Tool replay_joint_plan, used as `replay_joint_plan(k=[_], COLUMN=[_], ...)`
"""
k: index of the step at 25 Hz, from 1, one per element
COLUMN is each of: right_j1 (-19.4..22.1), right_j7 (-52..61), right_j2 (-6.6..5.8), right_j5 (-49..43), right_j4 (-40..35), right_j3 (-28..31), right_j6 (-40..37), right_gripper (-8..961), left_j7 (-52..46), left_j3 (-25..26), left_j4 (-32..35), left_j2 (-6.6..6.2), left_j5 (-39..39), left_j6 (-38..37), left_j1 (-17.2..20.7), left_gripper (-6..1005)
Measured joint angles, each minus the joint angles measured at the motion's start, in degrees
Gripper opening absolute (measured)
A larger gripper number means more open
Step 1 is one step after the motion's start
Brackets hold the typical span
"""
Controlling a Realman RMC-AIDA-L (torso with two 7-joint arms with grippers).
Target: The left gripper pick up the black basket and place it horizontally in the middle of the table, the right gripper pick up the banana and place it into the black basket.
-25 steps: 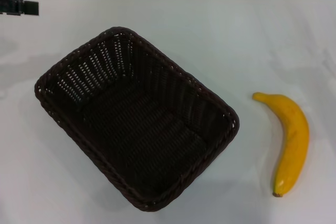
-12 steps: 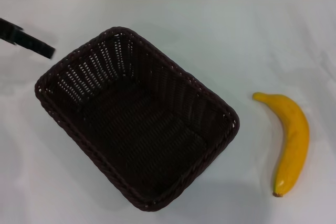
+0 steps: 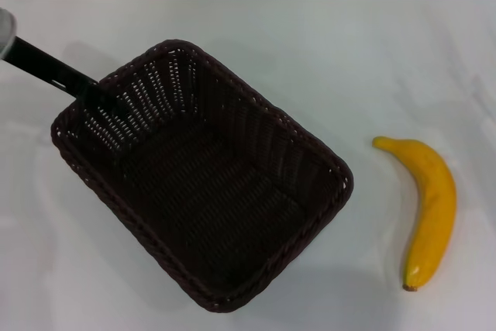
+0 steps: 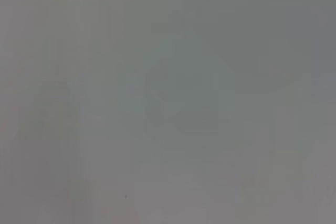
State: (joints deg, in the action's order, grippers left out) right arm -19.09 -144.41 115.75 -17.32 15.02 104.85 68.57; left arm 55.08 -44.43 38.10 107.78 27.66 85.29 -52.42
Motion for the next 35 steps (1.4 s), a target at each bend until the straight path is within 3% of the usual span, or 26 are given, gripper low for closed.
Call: replay_joint_plan(k=[7,16,21,26,35], right_j1=[0.0,0.0,0.2,0.4,0.6], right_j7=[0.0,0.0,0.0,0.0,0.1], right_j2=[0.00,-0.09,-0.10,-0.10,-0.09], right_j5=[0.1,0.1,0.1,0.1,0.1], right_j4=[0.0,-0.1,-0.1,-0.1,-0.2], right_j3=[0.0,0.0,0.0,0.0,0.4], right_j6=[0.1,-0.1,0.0,0.1,0.1], right_gripper=[871,870,870,870,870], left_j7=[0.6,2.2,1.9,2.1,2.2], left_j3=[0.1,0.2,0.5,0.6,0.7], left_j4=[-2.3,-3.5,-3.6,-2.8,1.3], left_j2=[0.69,0.76,0.90,0.00,-2.30], left_j5=[0.1,2.6,3.3,6.9,20.6], left_j6=[-4.5,-5.1,-4.9,-1.6,4.4], left_j1=[-0.2,0.3,0.5,1.4,6.2], left_gripper=[698,473,253,171,167])
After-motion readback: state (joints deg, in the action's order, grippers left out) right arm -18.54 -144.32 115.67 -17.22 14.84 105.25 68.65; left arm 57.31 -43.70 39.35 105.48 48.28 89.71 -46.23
